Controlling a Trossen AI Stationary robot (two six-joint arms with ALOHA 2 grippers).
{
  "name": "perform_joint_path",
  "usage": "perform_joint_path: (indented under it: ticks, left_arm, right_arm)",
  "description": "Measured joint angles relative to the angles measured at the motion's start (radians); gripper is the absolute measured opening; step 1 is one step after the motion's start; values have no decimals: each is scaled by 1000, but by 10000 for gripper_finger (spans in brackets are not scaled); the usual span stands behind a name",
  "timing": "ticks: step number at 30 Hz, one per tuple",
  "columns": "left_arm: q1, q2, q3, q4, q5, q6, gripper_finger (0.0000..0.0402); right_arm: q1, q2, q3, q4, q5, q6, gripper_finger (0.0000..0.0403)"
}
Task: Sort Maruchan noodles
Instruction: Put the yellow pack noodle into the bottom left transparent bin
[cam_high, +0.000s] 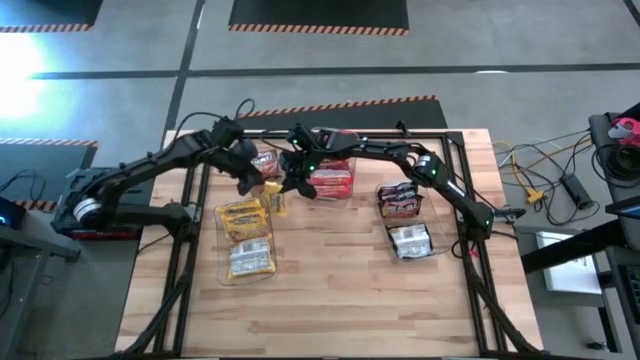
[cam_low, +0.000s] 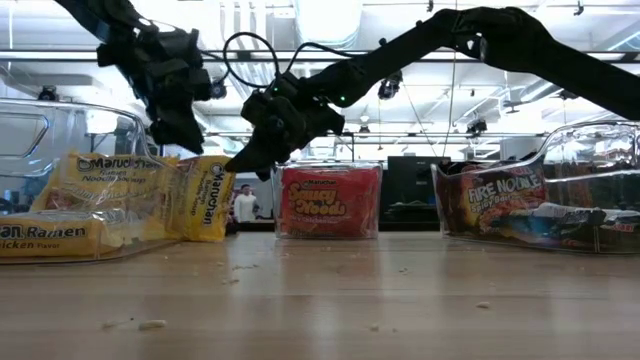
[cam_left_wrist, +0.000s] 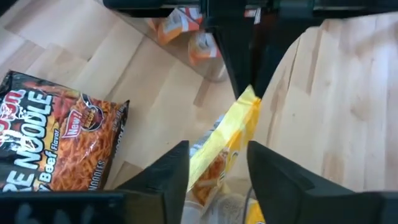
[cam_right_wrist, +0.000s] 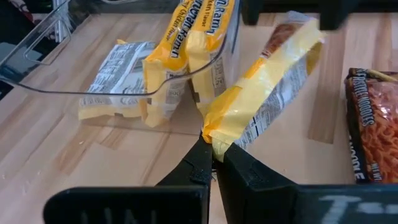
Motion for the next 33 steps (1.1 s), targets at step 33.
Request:
perform_joint_path:
  ticks: [33]
  left_arm:
    - [-34,92,0,19,52,242,187]
  right_arm:
    - [39,1,-1,0,50,-189,8]
